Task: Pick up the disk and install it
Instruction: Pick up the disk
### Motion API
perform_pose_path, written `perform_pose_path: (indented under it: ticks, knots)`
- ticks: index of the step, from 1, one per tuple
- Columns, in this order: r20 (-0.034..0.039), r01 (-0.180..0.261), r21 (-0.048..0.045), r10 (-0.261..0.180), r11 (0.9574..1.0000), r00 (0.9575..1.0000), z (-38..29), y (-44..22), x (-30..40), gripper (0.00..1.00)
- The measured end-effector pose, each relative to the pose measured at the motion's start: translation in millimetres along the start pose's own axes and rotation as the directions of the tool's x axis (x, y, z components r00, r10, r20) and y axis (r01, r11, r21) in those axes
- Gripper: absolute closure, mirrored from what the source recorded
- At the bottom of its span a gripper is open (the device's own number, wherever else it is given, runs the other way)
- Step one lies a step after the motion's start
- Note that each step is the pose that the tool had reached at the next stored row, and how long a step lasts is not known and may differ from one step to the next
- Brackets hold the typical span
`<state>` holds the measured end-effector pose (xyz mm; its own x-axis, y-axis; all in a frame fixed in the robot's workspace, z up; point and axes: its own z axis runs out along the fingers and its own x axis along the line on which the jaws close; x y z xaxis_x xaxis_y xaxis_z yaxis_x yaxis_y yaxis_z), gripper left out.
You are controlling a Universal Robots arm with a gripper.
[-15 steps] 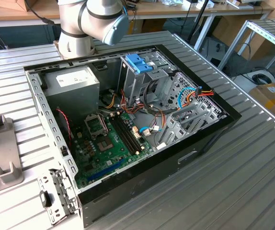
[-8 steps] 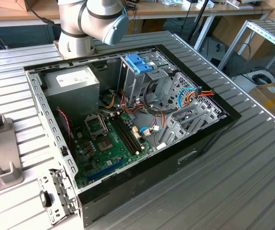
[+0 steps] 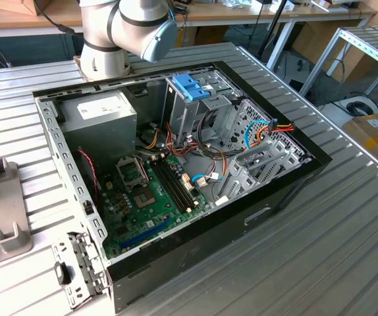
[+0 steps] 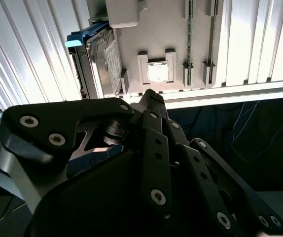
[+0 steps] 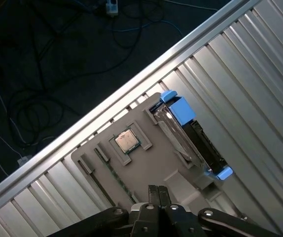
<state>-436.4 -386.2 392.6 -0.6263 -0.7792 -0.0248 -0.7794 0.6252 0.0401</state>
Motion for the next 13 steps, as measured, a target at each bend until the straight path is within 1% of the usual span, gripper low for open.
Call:
perform_pose_path:
  ticks: [13]
  knots:
    - [-0.0009,0.022,-0.0006,-0.022,0.9997,0.9997,0.0,0.0,0.0,0.90]
